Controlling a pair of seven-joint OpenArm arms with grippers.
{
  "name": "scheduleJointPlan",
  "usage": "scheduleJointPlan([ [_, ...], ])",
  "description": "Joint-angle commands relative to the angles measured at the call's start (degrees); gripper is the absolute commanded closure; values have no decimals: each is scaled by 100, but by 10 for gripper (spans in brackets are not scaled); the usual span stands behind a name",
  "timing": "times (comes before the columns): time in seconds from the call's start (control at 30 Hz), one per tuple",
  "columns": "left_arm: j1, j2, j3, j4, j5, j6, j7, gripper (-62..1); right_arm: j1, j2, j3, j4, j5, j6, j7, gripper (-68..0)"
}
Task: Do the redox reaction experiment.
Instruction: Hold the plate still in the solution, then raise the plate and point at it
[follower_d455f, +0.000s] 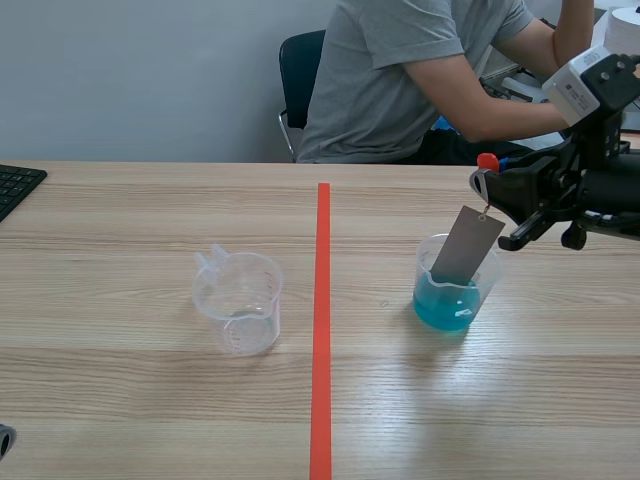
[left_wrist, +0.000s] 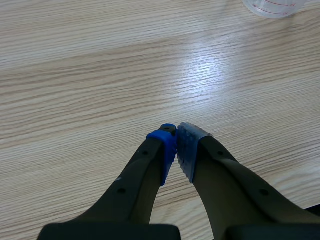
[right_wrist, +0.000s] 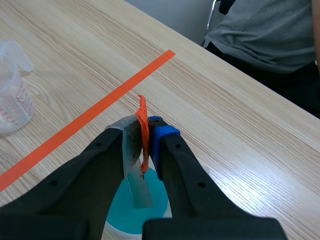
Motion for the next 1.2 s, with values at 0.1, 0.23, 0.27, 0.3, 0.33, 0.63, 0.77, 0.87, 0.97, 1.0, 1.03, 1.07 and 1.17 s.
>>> scheduleJointPlan([
  [0.1,-15,13,-37,42,-20,-17,-98,-42,96,81,96,131,26,0,-103,-15],
  [0.23,-15,13,-37,42,-20,-17,-98,-42,96,83,216,328,70,0,-356,-15],
  [0.27,-15,13,-37,42,-20,-17,-98,-42,96,85,249,400,70,0,-428,-15],
  [0.3,-15,13,-37,42,-20,-17,-98,-42,94,94,286,483,74,0,-498,-15],
  [0.33,-15,13,-37,42,-20,-17,-98,-42,94,98,323,566,116,0,-566,-15],
  [0.63,-15,13,-37,42,-20,-17,-98,-42,94,98,787,1357,595,0,-1386,-15],
  [0.77,-15,13,-37,42,-20,-17,-98,-42,94,98,962,1722,767,0,-1698,-15],
  [0.87,-15,13,-37,42,-20,-17,-98,-42,94,96,1086,1971,935,0,-1875,-15],
  [0.97,-15,9,-37,42,-20,-17,-98,-42,94,96,1211,2184,1054,-2,-2028,-15],
  [1.0,-15,-2,-37,42,-20,-17,-98,-42,94,96,1250,2247,1117,-2,-2094,-15],
  [1.03,-15,-17,-37,42,-20,-20,-98,-42,94,96,1287,2304,1185,-2,-2144,-15],
  [1.07,-15,-35,-37,42,-20,-20,-98,-42,94,96,1325,2356,1235,-2,-2184,-15],
  [1.17,-13,-118,-35,42,-20,-37,-98,-42,96,96,1403,2507,1366,-2,-2291,-15],
])
